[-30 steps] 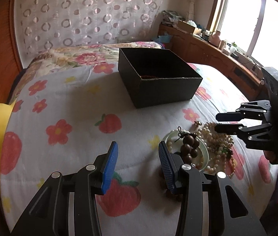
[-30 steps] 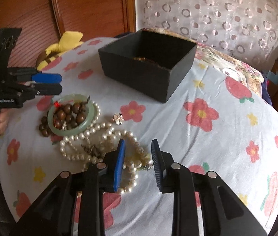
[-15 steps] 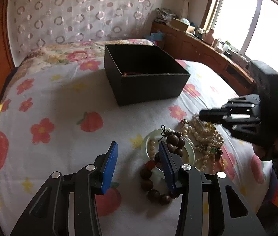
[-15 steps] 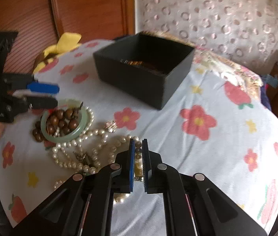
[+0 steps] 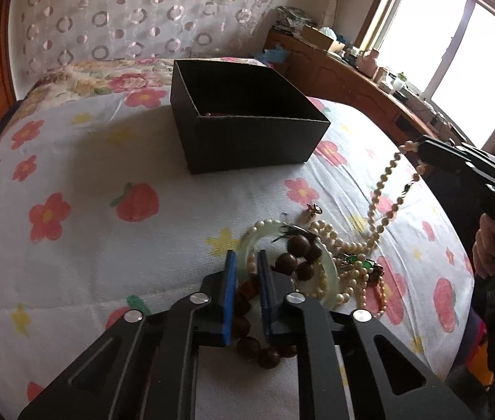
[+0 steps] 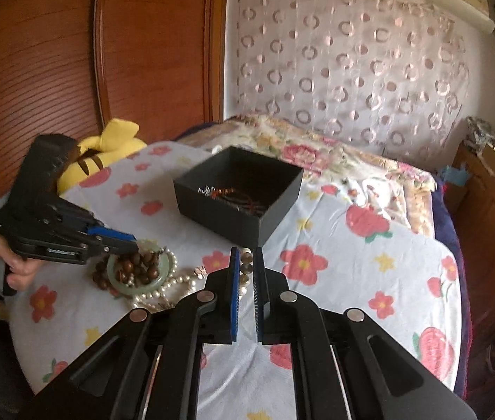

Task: Organize jewelry
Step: 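Grasp the jade bangle with the left gripper while the right gripper lifts a pearl strand, then lower jade bangle and pearls into the black box and open both grippers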

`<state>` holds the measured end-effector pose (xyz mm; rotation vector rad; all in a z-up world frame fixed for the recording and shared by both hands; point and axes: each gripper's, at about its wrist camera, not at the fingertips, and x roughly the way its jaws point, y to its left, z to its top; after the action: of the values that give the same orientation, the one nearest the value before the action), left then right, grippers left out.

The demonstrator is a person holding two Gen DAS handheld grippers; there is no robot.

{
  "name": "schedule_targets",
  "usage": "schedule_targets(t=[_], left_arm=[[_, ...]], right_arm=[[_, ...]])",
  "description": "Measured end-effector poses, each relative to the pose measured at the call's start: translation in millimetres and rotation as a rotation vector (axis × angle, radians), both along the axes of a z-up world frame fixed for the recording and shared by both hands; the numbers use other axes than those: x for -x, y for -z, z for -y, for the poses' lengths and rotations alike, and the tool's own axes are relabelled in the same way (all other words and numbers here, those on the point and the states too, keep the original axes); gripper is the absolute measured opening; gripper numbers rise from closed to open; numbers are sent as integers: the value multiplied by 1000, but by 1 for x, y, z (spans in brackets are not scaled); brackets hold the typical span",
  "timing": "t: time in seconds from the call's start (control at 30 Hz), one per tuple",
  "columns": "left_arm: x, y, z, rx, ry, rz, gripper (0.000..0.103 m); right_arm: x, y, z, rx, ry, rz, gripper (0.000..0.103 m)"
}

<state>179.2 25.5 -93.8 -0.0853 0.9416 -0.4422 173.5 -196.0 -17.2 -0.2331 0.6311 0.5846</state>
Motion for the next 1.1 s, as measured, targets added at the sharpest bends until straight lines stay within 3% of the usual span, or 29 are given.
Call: schedule_targets(t=[0.7, 1.1], left_arm=[[25, -80, 1, -60, -53, 259, 8], [6, -105, 1, -90, -71, 326, 8]], right_arm=[[22, -76, -6, -41, -28, 186, 8], [7, -140, -19, -48, -50, 310, 8]])
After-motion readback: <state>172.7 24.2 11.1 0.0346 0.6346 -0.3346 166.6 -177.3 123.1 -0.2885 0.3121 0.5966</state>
